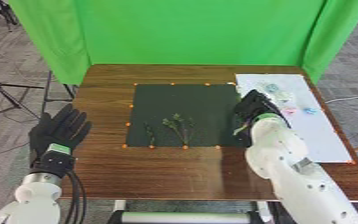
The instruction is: Arrange flowers
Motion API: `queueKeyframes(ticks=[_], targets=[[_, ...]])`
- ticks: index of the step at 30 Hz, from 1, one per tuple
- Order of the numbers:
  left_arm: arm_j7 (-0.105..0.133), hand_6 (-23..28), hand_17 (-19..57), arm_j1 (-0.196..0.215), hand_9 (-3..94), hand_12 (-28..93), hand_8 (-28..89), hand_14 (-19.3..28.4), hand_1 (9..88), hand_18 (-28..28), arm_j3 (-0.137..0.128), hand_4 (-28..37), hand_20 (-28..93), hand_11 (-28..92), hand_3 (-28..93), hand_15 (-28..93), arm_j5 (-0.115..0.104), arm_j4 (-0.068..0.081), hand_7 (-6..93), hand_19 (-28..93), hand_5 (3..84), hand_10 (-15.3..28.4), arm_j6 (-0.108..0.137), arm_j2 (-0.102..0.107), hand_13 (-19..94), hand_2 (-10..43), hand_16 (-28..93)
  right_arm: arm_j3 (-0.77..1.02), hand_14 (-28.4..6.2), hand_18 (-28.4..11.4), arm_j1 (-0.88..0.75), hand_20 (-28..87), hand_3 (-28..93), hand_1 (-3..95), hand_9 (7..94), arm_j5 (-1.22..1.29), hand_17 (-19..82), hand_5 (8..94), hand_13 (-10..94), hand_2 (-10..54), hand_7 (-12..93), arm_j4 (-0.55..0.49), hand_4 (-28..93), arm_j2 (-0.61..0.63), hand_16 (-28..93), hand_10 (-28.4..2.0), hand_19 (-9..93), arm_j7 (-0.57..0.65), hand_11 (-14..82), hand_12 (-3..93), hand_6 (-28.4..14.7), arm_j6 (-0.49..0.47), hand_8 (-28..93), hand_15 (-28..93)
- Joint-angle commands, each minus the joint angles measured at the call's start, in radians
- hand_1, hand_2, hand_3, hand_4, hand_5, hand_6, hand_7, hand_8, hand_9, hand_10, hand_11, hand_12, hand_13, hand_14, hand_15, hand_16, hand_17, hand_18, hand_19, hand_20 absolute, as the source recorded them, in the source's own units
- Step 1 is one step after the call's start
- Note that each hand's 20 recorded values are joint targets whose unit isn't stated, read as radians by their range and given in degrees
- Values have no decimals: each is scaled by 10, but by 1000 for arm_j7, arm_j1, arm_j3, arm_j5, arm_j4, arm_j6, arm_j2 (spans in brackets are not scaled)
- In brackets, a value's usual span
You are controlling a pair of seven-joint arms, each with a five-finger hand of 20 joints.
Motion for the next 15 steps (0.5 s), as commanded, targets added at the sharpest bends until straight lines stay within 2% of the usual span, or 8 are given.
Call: queueKeyframes(ticks=[1, 7, 8, 11, 13, 15], targets=[[-17, 70, -35, 10, 428, 128, -120, 159, 276, 158, -6, -283, 123, 291, 727, 509, -4, -5, 245, 446, 446, 143, -12, -17, 321, 192, -79, 16, -94, -226, -116, 483, 755, 493, 777, 38, 559, 702, 806, -30, 498, -12, -244, -135, 347, -148, 932, 56, 435, 448, -40, 10, 221, 677], [-25, 70, -35, 4, 428, 129, -120, 160, 275, 158, 6, -283, 124, 293, 727, 510, 1, 2, 247, 446, 446, 143, -20, -22, 321, 192, -79, 23, -92, -224, -179, 485, 754, 493, 778, 19, 565, 702, 809, -28, 500, 1, -247, -168, 346, -151, 932, 88, 439, 444, -39, 41, 217, 677], [-21, 70, -35, 8, 428, 129, -120, 159, 275, 158, 5, -283, 124, 293, 727, 510, -7, -1, 247, 446, 446, 143, -15, -21, 321, 192, -79, 25, -90, -225, -185, 485, 754, 493, 778, 13, 567, 701, 810, -28, 501, 3, -247, -171, 346, -152, 932, 88, 439, 442, -39, 44, 216, 677], [-20, 70, -35, 10, 429, 130, -120, 159, 275, 158, 5, -283, 124, 295, 726, 511, -11, 0, 248, 446, 446, 143, -13, -23, 321, 193, -78, 39, -84, -222, -202, 485, 754, 492, 782, 15, 575, 699, 818, -26, 504, 1, -248, -181, 345, -153, 932, 99, 442, 434, -37, 72, 211, 672], [-21, 69, -35, 6, 429, 129, -120, 159, 274, 158, 9, -283, 124, 295, 727, 512, -9, 2, 249, 446, 446, 143, -18, -24, 321, 193, -78, 40, -83, -221, -215, 485, 754, 492, 784, 24, 578, 698, 820, -26, 507, -9, -249, -179, 345, -154, 932, 86, 444, 430, -36, 183, 209, 670], [-20, 70, -35, 13, 429, 129, -120, 159, 274, 158, 8, -283, 124, 295, 727, 512, -8, 1, 250, 446, 446, 143, -18, -23, 321, 193, -78, 64, -78, -218, -229, 486, 754, 491, 790, 118, 584, 697, 827, -25, 511, -28, -250, -173, 344, -154, 932, -16, 445, 421, -36, 215, 206, 666]])
